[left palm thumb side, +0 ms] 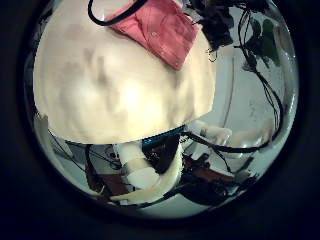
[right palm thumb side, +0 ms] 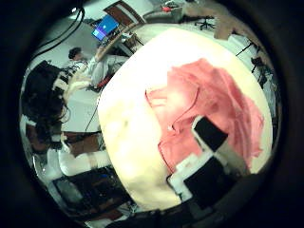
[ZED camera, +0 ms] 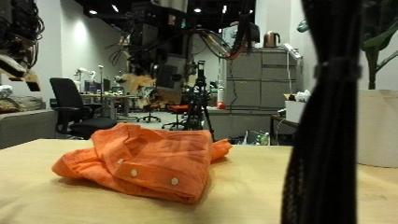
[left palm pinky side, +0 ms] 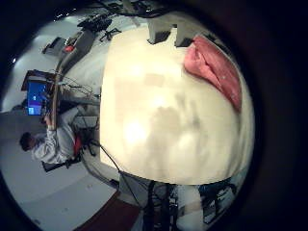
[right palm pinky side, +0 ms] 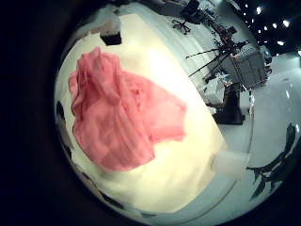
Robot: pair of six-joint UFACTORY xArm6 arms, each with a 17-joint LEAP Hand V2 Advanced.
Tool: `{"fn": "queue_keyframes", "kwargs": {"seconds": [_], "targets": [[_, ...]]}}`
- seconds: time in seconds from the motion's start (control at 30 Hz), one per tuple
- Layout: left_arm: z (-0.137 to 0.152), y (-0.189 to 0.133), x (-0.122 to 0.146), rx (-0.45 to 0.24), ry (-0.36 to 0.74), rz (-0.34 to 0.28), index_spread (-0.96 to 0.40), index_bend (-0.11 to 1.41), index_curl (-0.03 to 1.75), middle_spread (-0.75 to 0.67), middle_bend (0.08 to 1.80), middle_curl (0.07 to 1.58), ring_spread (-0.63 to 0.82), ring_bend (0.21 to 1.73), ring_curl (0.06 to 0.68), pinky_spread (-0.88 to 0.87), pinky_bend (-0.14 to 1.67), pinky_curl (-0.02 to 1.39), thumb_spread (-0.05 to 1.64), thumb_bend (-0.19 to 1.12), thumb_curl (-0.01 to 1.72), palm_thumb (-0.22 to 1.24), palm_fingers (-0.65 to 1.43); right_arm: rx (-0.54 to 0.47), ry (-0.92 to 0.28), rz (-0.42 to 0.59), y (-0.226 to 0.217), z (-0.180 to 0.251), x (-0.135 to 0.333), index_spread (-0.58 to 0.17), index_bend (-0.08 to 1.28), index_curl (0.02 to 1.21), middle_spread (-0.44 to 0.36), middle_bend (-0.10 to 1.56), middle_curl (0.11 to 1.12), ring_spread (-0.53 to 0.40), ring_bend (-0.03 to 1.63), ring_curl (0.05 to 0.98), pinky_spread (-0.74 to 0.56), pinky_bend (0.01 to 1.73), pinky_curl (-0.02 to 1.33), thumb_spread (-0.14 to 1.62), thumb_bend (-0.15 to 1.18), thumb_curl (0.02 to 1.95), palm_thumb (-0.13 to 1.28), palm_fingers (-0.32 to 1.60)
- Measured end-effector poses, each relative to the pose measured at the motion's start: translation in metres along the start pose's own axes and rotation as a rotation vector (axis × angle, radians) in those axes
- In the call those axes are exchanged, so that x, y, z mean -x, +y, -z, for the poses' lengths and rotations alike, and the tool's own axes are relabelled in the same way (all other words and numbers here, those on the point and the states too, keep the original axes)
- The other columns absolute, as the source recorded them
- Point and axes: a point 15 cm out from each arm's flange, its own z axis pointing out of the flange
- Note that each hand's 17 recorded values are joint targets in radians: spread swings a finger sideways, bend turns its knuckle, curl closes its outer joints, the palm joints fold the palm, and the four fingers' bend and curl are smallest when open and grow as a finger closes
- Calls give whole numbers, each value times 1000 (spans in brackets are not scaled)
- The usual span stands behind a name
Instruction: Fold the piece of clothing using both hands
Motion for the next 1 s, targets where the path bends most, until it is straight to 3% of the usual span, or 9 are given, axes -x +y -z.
{"fn": "queue_keyframes", "kwargs": {"seconds": [0.2, 0.33, 0.43, 0.6, 0.7, 0.8, 0.9, 1.0], "targets": [[8, -3, -10, -21, -5, -14, 81, 165, 293, 318, 188, 293, 527, 426, 231, 537, 256, 323, 1044, -22, 281, 145, -3, 9, 20, -76, 31, 58, -39, -221, 154, 399, 80, 375, 422, 119, 749, 320, 363, 938, 397, 1082, -16, 613, 746, -56], [16, -9, -29, -36, -10, -50, 81, 167, 298, 312, 189, 294, 518, 429, 231, 539, 256, 323, 1043, -22, 282, 152, 3, 27, 27, -117, 59, 109, -48, -234, 185, 386, 100, 361, 403, 160, 691, 293, 407, 842, 354, 1060, -9, 617, 801, -16], [24, -9, -39, -44, -5, -53, 81, 168, 301, 305, 189, 296, 514, 432, 231, 536, 254, 321, 1040, -24, 281, 152, 10, 115, 6, -154, 98, 129, -50, -239, 190, 379, 113, 352, 390, 186, 629, 269, 430, 769, 320, 1043, -25, 611, 799, -18], [43, -3, -62, -28, -5, -86, 81, 172, 307, 301, 185, 295, 511, 432, 230, 534, 253, 320, 1038, -22, 281, 156, 15, 237, -14, -225, 166, 184, -40, -222, 171, 362, 148, 295, 362, 227, 551, 241, 427, 674, 283, 1064, -52, 556, 657, -28], [46, 3, -86, -10, 9, -114, 81, 178, 313, 297, 187, 296, 507, 426, 228, 533, 248, 318, 1034, -23, 281, 162, 23, 281, -3, -328, 219, 225, -51, -214, 159, 345, 168, 259, 347, 241, 507, 229, 413, 625, 271, 1102, -49, 503, 565, -55], [45, 11, -115, 19, -8, -166, 81, 173, 316, 290, 189, 298, 505, 422, 227, 532, 243, 317, 1031, -22, 283, 168, 27, 369, -36, -365, 255, 219, -39, -211, 150, 327, 186, 229, 337, 254, 460, 218, 405, 578, 262, 1137, -43, 454, 487, -68], [52, 9, -119, 12, -13, -155, 81, 174, 319, 287, 187, 298, 504, 418, 226, 532, 240, 317, 1029, -23, 284, 171, 30, 415, -51, -397, 285, 216, -26, -212, 145, 309, 193, 209, 331, 261, 422, 210, 390, 540, 258, 1164, -36, 412, 432, -63], [47, 13, -140, 27, 2, -182, 81, 176, 322, 282, 187, 299, 504, 414, 225, 532, 236, 316, 1027, -23, 284, 174, 33, 449, -58, -465, 310, 209, -32, -214, 148, 294, 197, 198, 328, 268, 384, 204, 379, 497, 254, 1174, -32, 377, 392, -63]]}}
